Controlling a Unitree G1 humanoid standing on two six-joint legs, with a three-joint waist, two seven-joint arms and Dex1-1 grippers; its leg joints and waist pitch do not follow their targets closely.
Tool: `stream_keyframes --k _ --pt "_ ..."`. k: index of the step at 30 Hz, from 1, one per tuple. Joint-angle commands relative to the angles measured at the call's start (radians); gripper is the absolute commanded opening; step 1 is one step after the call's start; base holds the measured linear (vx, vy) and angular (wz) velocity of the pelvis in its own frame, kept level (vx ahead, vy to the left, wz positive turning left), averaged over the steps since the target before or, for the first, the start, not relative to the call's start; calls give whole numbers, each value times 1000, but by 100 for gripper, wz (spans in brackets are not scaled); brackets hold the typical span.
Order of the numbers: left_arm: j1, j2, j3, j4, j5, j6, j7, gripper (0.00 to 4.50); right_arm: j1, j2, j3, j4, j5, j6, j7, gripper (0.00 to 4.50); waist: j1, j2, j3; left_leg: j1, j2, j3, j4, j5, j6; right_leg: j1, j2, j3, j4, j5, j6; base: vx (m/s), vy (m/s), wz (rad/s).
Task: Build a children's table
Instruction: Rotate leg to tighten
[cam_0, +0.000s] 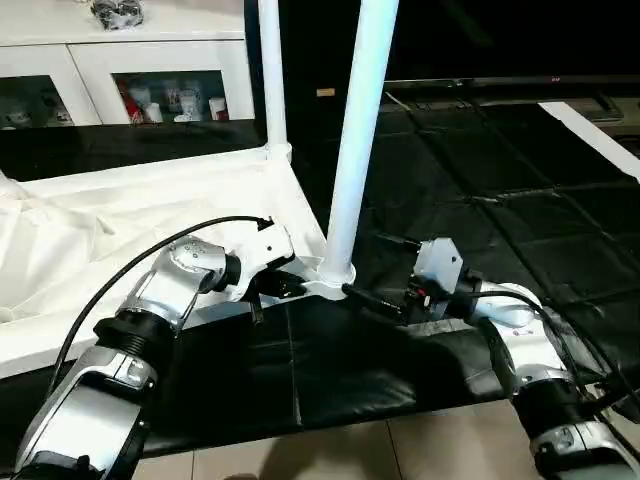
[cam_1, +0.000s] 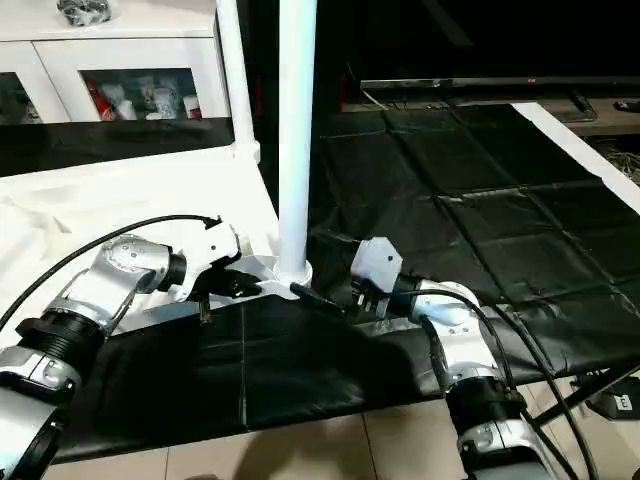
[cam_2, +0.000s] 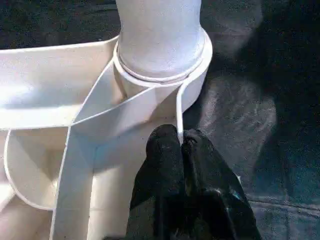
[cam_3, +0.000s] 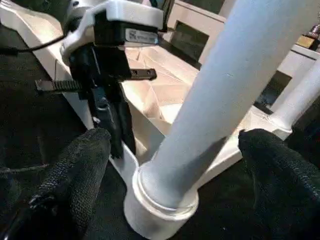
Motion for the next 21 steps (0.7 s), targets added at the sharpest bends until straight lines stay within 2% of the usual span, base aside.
stream_keyframes --k 1,2,3,4,5,7,12,16,18,19,21 --pt "33 13 -48 -29 -1 -35 -86 0 -12 -5 -12 -3 48 82 28 437 2 -5 -70 -3 21 7 -47 -103 107 67 -63 62 -69 -39 -230 0 0 0" --pt "33 14 -49 -31 -2 -36 -89 0 -12 -5 -13 -4 50 86 30 437 3 -4 -70 -3 23 7 -47 -105 112 66 -63 62 -68 -40 -232 0 0 0" --pt "42 29 -66 -53 -2 -51 -129 0 -14 -15 -10 -11 76 148 70 437 3 -3 -70 -4 24 8 -46 -107 114 66 -62 61 -68 -37 -235 0 0 0" --pt "42 29 -66 -53 -2 -51 -129 0 -14 -15 -10 -11 76 148 70 437 5 -2 -70 -2 25 8 -46 -109 114 65 -62 61 -68 -35 -236 0 0 0" --pt "47 41 -80 -61 6 -61 -147 0 -15 -23 -8 -16 91 185 101 437 7 0 -70 1 26 9 -46 -113 116 61 -60 61 -68 -32 -241 0 0 0" --pt "58 62 -105 -75 17 -100 -183 0 -27 -42 2 -10 116 245 165 437 11 1 -70 1 27 9 -46 -124 109 62 -61 62 -66 -36 -243 0 0 0" --pt "76 84 -128 -104 20 -146 -244 0 -64 -51 9 15 155 333 256 437 14 1 -67 1 28 9 -50 -164 82 60 -64 61 -72 -105 -228 0 0 0" --pt "84 92 -145 -128 21 -165 -275 0 -93 -50 38 33 166 390 341 437 18 2 -69 1 30 10 -48 -146 81 58 -65 61 -70 -101 -228 0 0 0" --pt "84 92 -152 -139 20 -167 -283 0 -107 -43 58 45 161 413 379 403 26 1 -70 4 30 11 -47 -136 81 56 -66 62 -67 -85 -234 0 0 0" --pt "84 92 -156 -142 19 -169 -285 0 -113 -40 70 48 161 434 404 403 29 0 -72 6 31 11 -47 -129 82 56 -66 62 -64 -68 -241 0 0 0" --pt "81 90 -163 -145 19 -173 -287 0 -131 -26 93 76 148 451 439 385 28 -1 -71 2 31 11 -47 -130 82 57 -65 61 -61 -59 -247 0 0 0"
